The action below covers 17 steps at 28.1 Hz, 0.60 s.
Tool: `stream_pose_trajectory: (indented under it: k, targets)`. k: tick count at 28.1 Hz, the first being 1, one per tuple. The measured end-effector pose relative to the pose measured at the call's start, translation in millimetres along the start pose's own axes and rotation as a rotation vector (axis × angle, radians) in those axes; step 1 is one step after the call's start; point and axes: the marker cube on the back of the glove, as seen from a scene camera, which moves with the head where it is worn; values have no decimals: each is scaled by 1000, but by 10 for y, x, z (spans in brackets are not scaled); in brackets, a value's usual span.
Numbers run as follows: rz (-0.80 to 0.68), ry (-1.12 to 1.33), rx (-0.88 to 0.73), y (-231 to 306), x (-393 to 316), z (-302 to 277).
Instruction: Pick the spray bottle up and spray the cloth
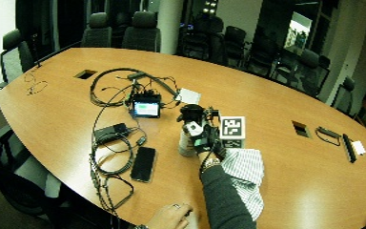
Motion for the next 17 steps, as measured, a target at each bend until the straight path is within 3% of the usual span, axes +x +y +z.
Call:
stream_pose_trajectory:
  k: [9, 13, 17]
  targets:
    - [11, 243, -128, 73, -216, -155]
    - [-92, 409, -201, 149, -530, -375]
    - [-212, 631, -374, 342, -866, -587]
